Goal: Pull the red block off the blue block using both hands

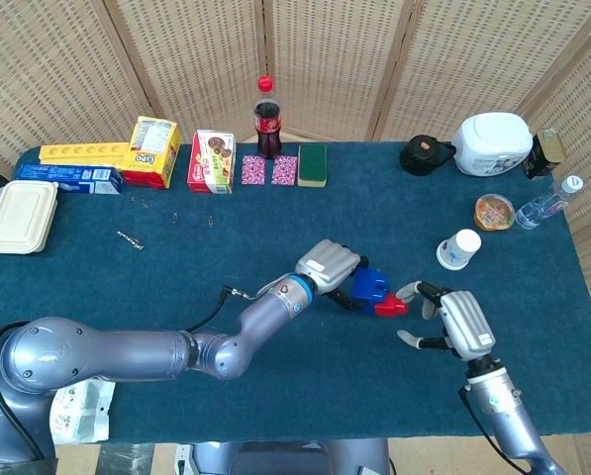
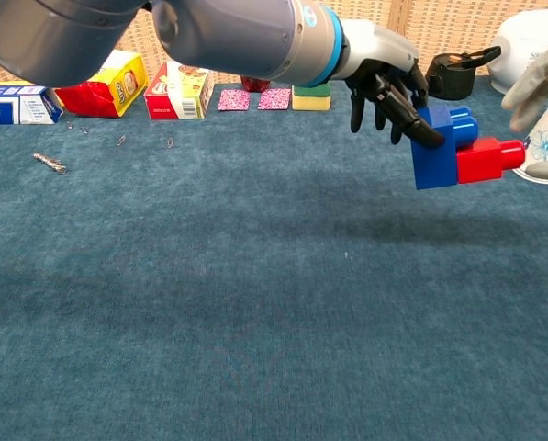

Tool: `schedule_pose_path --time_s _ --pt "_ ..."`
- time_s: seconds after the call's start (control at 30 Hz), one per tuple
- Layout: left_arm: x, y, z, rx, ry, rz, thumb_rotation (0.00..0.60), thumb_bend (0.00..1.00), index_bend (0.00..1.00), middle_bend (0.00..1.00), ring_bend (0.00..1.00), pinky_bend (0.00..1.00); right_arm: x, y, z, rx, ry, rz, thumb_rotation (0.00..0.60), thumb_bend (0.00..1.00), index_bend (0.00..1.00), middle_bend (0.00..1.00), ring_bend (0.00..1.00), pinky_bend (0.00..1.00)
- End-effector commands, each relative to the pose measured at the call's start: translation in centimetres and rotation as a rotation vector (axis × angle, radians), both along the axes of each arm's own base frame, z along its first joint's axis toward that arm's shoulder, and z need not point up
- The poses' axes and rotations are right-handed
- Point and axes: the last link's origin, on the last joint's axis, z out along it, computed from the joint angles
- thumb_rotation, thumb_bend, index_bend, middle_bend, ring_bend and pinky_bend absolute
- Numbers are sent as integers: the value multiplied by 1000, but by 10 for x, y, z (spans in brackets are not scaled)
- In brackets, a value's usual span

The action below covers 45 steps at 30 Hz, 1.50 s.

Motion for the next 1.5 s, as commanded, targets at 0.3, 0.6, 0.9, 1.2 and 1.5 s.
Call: schedule_pose_path --time_s 0.3,0.6,0.9,1.2,1.5 --pt "4 -4 -5 -5 3 6 335 377 585 412 319 396 2 -10 -10 -4 94 -33 600 190 366 460 644 578" --pt "4 -6 -8 18 2 -11 333 376 584 412 319 396 8 -16 -12 65 128 -68 599 190 363 459 647 572" --pt "2 -8 -11 7 -15 4 330 374 585 412 319 396 12 -23 -15 58 162 -83 599 190 405 492 673 573" --pt "-3 -6 -10 12 -23 13 332 374 585 412 319 396 1 -22 -14 45 171 -158 599 189 385 466 655 548" --pt "-5 -7 -9 20 -41 14 332 375 584 412 319 396 -2 -21 -12 154 104 -204 597 188 355 392 578 436"
